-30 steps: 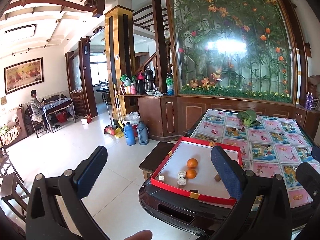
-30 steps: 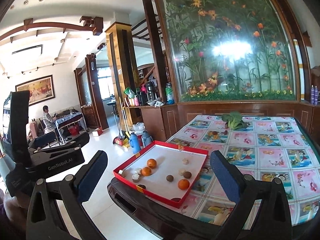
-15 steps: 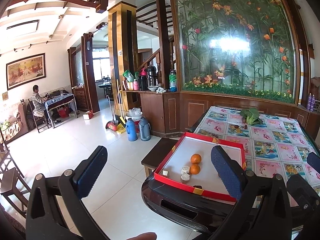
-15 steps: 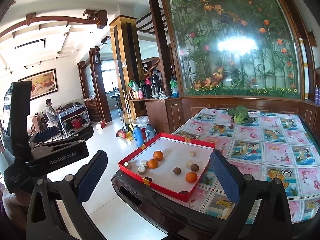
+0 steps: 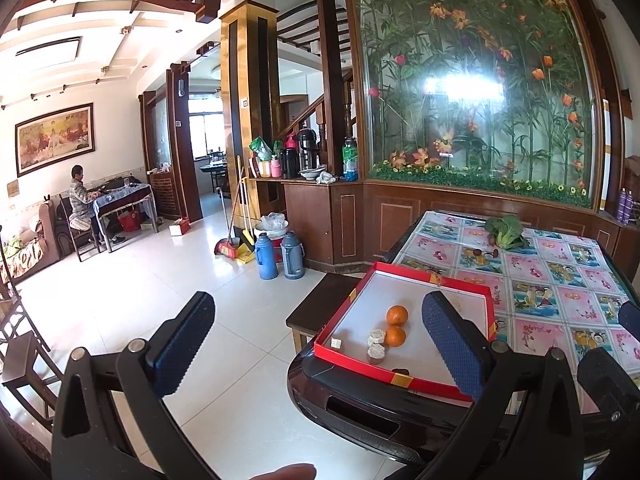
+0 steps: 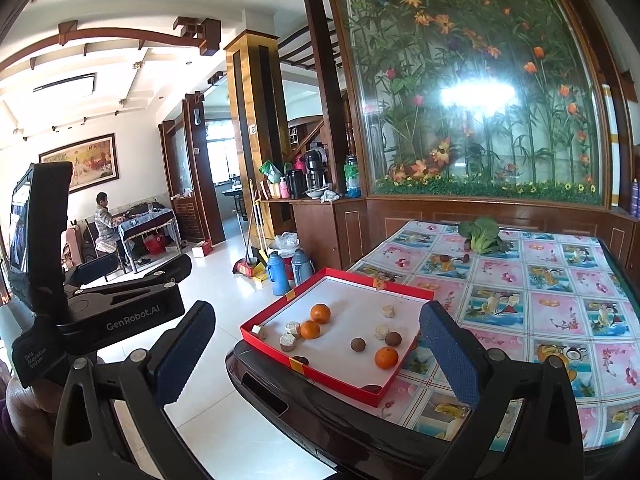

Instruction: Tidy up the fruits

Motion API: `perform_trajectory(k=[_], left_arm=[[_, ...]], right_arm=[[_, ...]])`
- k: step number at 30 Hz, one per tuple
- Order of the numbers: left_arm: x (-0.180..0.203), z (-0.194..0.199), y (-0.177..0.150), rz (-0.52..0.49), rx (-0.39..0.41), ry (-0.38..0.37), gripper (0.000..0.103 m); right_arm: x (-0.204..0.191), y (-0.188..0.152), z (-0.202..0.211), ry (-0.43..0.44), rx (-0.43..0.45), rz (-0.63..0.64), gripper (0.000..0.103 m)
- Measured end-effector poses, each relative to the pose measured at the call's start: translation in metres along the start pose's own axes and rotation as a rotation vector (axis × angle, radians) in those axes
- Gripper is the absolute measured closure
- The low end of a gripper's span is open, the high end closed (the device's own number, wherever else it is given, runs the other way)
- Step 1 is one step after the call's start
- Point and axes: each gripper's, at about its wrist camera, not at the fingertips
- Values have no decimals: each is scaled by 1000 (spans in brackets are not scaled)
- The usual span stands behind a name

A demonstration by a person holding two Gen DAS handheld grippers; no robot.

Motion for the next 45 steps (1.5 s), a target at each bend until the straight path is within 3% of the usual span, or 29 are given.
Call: perform_trajectory(k=[45], left_arm=[[-5,-7,-14,-8,-59,-66,0]], right_arm=[[-15,-2,3,-39,30,4,1]])
Point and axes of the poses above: each gripper's, at about its wrist camera, not at the fingertips, and z roughly against the way its jaws point, x to its right, y to its top, and after that the axes turned 9 degrees about -x, right-handed
